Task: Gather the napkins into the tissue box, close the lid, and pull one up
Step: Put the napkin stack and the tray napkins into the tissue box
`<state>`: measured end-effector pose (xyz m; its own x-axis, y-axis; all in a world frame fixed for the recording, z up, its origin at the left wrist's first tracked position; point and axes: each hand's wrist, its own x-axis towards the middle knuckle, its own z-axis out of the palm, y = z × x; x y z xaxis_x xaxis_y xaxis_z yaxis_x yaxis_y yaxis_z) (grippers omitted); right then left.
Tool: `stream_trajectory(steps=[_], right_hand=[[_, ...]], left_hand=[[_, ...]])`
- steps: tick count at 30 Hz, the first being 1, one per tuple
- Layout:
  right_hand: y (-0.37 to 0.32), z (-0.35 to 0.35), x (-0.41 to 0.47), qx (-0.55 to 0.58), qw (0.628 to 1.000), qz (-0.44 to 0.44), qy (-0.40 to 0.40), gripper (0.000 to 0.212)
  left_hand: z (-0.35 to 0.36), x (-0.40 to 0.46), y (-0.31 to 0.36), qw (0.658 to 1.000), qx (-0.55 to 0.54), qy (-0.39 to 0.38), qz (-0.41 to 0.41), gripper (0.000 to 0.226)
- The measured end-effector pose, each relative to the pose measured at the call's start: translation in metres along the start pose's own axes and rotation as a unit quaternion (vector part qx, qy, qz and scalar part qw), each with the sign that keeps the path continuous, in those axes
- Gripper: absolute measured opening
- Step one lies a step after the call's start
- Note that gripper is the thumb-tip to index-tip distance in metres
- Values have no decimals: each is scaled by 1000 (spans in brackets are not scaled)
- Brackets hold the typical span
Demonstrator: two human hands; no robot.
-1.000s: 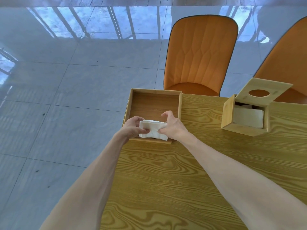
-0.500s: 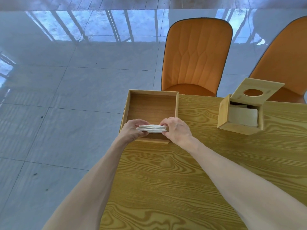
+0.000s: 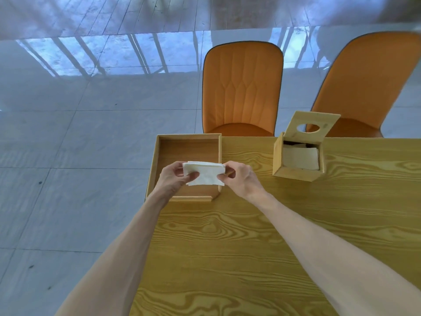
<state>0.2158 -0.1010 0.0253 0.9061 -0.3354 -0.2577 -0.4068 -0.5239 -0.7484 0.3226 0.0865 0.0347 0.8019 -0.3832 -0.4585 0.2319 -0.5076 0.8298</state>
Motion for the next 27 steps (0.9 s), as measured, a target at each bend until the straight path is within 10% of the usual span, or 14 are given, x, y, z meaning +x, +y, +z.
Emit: stream_trajectory(steps=[15, 27], right_hand=[[100, -125, -62, 129, 979, 101, 124, 32], [131, -173, -37, 120, 954, 157, 227, 40]], left_hand=[[149, -4, 71, 993, -28, -110, 25, 39], [231, 25, 111, 1000, 2, -8, 28, 35]])
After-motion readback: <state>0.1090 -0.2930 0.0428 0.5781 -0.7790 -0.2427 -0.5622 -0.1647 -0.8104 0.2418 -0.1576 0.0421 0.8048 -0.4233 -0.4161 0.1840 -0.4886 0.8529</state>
